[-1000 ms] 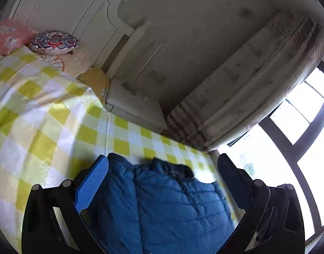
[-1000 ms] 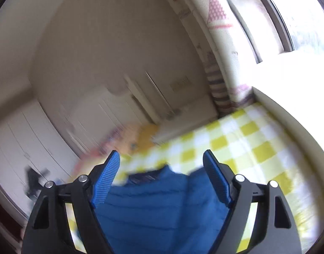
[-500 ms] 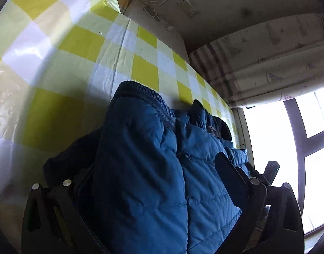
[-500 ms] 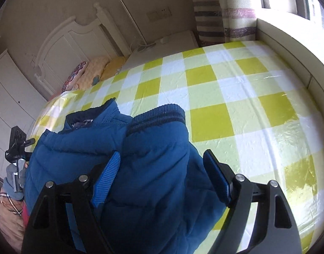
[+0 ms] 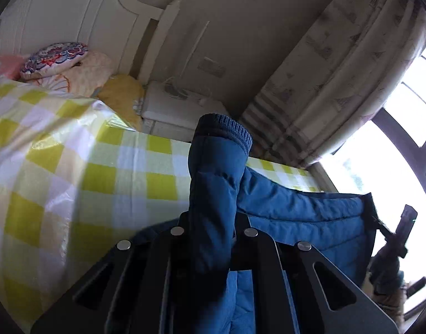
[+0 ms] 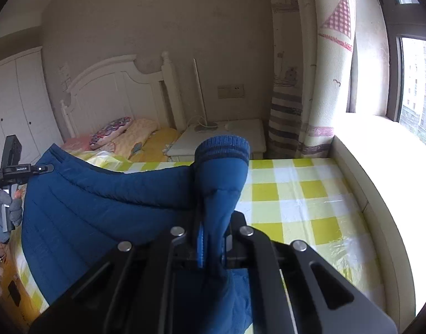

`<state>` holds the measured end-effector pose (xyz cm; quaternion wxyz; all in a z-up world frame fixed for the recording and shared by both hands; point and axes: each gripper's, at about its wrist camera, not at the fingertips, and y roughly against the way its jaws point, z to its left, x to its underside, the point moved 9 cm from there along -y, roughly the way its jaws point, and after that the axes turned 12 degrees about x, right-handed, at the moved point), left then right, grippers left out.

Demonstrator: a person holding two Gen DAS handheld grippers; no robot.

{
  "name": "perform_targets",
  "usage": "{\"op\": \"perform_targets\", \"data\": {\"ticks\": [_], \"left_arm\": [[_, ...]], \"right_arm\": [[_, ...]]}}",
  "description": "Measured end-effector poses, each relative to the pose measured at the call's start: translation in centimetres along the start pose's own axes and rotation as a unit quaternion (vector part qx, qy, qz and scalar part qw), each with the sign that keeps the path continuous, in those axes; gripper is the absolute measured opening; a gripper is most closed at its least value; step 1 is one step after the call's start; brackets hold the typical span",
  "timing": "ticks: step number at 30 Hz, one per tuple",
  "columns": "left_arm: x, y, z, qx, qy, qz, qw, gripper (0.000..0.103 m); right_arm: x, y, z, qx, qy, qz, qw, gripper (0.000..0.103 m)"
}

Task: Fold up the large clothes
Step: 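Carry the held hem up and over the jacket toward the collar with both tools, then lower the hem onto the jacket and open both tools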

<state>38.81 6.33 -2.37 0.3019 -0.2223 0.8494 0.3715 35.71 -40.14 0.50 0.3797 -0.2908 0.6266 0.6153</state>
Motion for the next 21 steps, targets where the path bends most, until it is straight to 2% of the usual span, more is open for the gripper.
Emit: {"op": "perform_targets", "data": {"ticks": [1,2,3,4,5,6,8,9,10,12,13,14,15,16,17,18,21], "left_arm": [[0.2,-1.5,1.4,-0.013,0.014,0.009,0.9998,0.009],[0.7,-2.7,2.5,-0.023,0.026,0.018,0.9992,0.010],[2.2,-5.1,4.6,-0.054,0.034,0.042,0.9971,0.010],[4.0,-6.6,6.4,-0.085,0.033,0.068,0.9935,0.011],[5.6,-7.9,7.3,-0.092,0.045,0.087,0.9909,0.014],[6.4,-8.5,7.7,-0.084,0.064,0.088,0.9905,0.014],[5.8,-6.9,8.0,-0.074,0.076,0.059,0.9926,0.018],[5.7,-6.6,8.1,-0.075,0.076,0.057,0.9926,0.019],[5.6,-6.0,8.1,-0.078,0.074,0.055,0.9927,0.021],[5.2,-4.5,7.3,-0.087,0.059,0.035,0.9939,0.021],[4.7,-3.5,6.5,-0.099,0.040,0.021,0.9941,0.024],[3.9,-2.5,5.3,-0.115,0.015,0.001,0.9932,0.033],[3.0,-1.9,4.0,-0.129,-0.001,-0.014,0.9915,0.048],[1.9,-1.4,2.2,-0.130,-0.022,-0.034,0.9907,0.092],[0.9,-1.0,0.0,-0.120,-0.040,-0.058,0.9903,0.099],[0.1,-1.0,-1.7,-0.115,-0.055,-0.064,0.9897,0.099],[-1.0,-2.5,-6.9,-0.114,-0.117,-0.055,0.9850,0.099]], "right_arm": [[0.3,-1.5,-0.2,0.010,0.000,0.011,1.000,0.008],[1.4,-4.2,-0.5,0.020,-0.007,0.039,0.999,0.008],[3.0,-6.8,-0.8,0.030,-0.017,0.073,0.997,0.008],[4.6,-8.7,-0.7,0.038,-0.017,0.100,0.994,0.012],[7.6,-11.3,-0.5,0.048,-0.013,0.144,0.988,0.018],[8.6,-12.0,-0.5,0.045,-0.023,0.149,0.988,0.024],[8.5,-11.9,-1.1,0.053,-0.038,0.142,0.988,0.036],[8.4,-11.6,-1.4,0.060,-0.036,0.146,0.987,0.055],[8.0,-11.1,-1.7,0.067,-0.033,0.147,0.986,0.061],[6.4,-9.4,-1.9,0.071,-0.031,0.126,0.989,0.062],[5.2,-8.1,-1.6,0.072,-0.029,0.109,0.991,0.066],[4.0,-6.9,-1.0,0.071,-0.023,0.091,0.993,0.068],[2.9,-5.9,0.0,0.068,-0.014,0.076,0.995,0.072],[1.8,-5.1,1.6,0.061,0.000,0.061,0.996,0.075],[0.8,-4.4,3.3,0.054,0.014,0.048,0.997,0.077],[-0.4,-4.0,5.1,0.046,0.028,0.037,0.998,0.079],[-2.4,-4.0,10.6,0.042,0.079,0.005,0.996,0.079]]}}
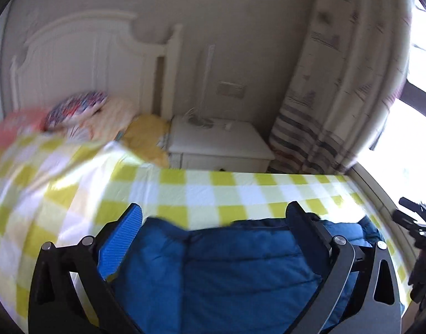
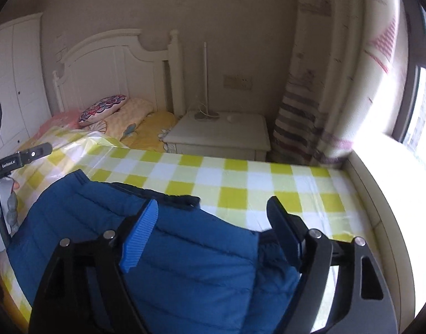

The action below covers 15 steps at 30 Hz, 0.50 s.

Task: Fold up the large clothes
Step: 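Lower the hem onto the jacket and open both tools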

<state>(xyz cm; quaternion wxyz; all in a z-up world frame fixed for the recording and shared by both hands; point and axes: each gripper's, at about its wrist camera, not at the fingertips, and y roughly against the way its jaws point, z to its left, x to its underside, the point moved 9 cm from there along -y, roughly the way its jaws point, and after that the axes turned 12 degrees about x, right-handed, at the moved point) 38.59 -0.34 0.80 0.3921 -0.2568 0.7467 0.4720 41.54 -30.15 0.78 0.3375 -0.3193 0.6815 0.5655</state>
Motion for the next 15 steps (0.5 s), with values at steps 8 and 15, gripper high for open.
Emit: {"op": "perform_targets", "data": {"ticks": [8,15], "left_arm": [[5.1,-9.7,-3.4,-0.011,-0.043,0.152,0.9873,0.099],[10.0,-13.2,-0.9,-0.011,-0.016,0.191,0.9814,0.099]], "right_arm": [[2.7,-6.2,7.9,-0.019,0.041,0.083,0.996,0.038],[7.1,-9.9,10.4,-0.038,0.066,0.136,0.988,0.057]]}}
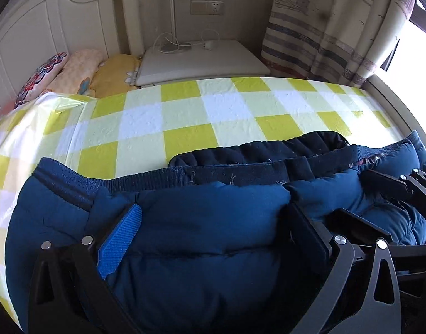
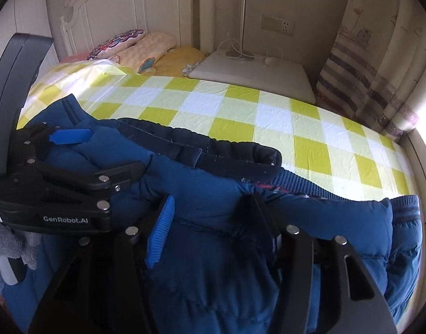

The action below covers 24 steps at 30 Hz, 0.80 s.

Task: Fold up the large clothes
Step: 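Lower the hem onto the jacket and open both tools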

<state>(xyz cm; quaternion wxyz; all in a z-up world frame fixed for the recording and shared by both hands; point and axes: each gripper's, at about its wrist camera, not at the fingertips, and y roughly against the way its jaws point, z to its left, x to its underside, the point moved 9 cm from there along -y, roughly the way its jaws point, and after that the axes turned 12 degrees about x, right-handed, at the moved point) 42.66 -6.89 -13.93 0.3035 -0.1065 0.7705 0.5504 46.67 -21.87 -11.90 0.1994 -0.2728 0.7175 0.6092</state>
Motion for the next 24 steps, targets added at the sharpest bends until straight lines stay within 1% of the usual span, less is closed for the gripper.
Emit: {"op": "perform_targets", "data": {"ticks": [2,6,12,14,16,18,19,20,21,22,24], "left_arm": [[0.3,-0.1,0.2,0.007,0.003,-0.009,0.9999,0.099],[0.4,0.0,0.1,0.008,0.001,-0.021,0.9998,0.099],[0.1,-0.3,0.0,0.009,0.000,-0.023,0.9997,0.099],[0.1,-0.3,0.0,0.011,0.001,-0.024,0.9996,0.099],[0.1,-0.2,0.1,0.014,0.001,-0.027,0.9996,0.099],[0.1,-0.1,0.1,0.014,0.002,-0.027,0.9995,0.099],[0.1,-0.1,0.2,0.015,0.004,-0.028,0.9995,0.099],[0.1,-0.1,0.3,0.016,0.005,-0.028,0.9994,0.099],[0.1,-0.1,0.3,0.017,0.006,-0.030,0.9994,0.099],[0.1,-0.1,0.3,0.019,0.007,-0.031,0.9993,0.099],[0.1,0.0,0.3,0.024,0.011,-0.033,0.9991,0.099]], "right_arm": [[0.2,-0.1,0.2,0.001,0.001,-0.004,1.000,0.057],[0.4,0.0,0.0,-0.004,-0.006,-0.011,1.000,0.058],[0.4,-0.1,0.1,0.002,-0.002,-0.013,1.000,0.058],[0.4,-0.1,0.2,0.010,0.004,-0.013,1.000,0.058],[0.4,0.2,0.1,0.009,0.009,-0.003,1.000,0.060],[0.4,0.8,-0.9,0.013,-0.006,0.013,1.000,0.060],[0.4,1.6,-2.1,0.029,-0.018,0.009,0.999,0.061],[0.4,2.2,-3.1,0.041,-0.027,0.001,0.999,0.065],[0.6,2.8,-4.8,0.060,-0.041,-0.006,0.997,0.075],[1.2,2.8,-6.7,0.076,-0.059,-0.001,0.995,0.078],[3.4,1.4,-10.0,0.092,-0.098,0.027,0.990,0.079]]}}
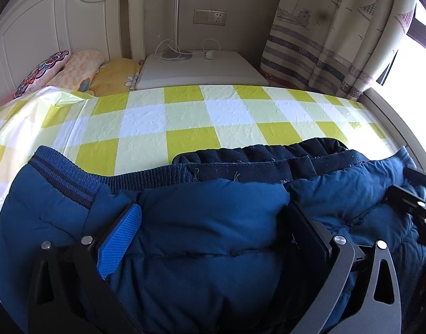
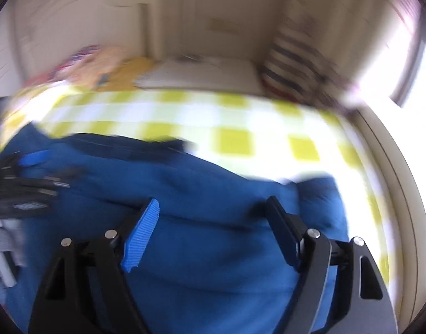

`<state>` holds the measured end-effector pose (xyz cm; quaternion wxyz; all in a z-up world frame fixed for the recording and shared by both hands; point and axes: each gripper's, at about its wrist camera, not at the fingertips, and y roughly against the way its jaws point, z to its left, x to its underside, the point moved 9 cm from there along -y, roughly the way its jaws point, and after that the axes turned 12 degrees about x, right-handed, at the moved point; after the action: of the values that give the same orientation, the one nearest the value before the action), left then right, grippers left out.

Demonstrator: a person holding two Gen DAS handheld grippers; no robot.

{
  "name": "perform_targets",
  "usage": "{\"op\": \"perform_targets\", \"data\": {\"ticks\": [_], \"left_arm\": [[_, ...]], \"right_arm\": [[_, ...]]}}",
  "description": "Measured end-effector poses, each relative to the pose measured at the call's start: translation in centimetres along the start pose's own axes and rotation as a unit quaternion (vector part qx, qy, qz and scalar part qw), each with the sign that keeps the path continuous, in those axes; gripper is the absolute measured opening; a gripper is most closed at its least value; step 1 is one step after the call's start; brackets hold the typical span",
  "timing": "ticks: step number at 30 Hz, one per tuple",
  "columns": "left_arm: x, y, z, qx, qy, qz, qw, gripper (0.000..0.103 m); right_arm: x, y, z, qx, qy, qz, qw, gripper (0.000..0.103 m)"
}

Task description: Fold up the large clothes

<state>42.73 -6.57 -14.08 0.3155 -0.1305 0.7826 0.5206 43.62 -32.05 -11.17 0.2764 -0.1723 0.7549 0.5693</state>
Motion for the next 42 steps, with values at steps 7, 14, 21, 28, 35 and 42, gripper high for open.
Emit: {"op": "perform_targets", "data": {"ticks": [7,14,21,28,35,42], "left_arm": [[-0.7,1.1,0.6,0.001,0.006,0.016,0.9999,0.099],[0.5,4.1,9.6,0.010,0.093,0.017,0.9955,0.098],[0.4,4.1,9.8,0.014,0.102,-0.006,0.9947,0.098],[0.5,4.7,10.3,0.034,0.117,-0.023,0.9922,0.099],[0.6,5.0,10.6,0.047,0.130,-0.035,0.9898,0.099],[0.5,5.1,10.6,0.051,0.131,-0.037,0.9894,0.099]], "right_arm": [[1.4,-1.6,-1.1,-0.047,-0.047,0.006,0.998,0.079],[1.5,-1.7,-1.3,-0.068,-0.062,0.006,0.996,0.081],[1.3,-1.9,-1.0,-0.068,-0.056,0.020,0.996,0.081],[0.4,6.6,8.2,-0.053,0.060,-0.054,0.995,0.083],[3.5,4.6,16.1,-0.058,0.164,-0.044,0.984,0.091],[1.9,4.4,3.7,-0.024,0.022,-0.035,0.999,0.090]]}}
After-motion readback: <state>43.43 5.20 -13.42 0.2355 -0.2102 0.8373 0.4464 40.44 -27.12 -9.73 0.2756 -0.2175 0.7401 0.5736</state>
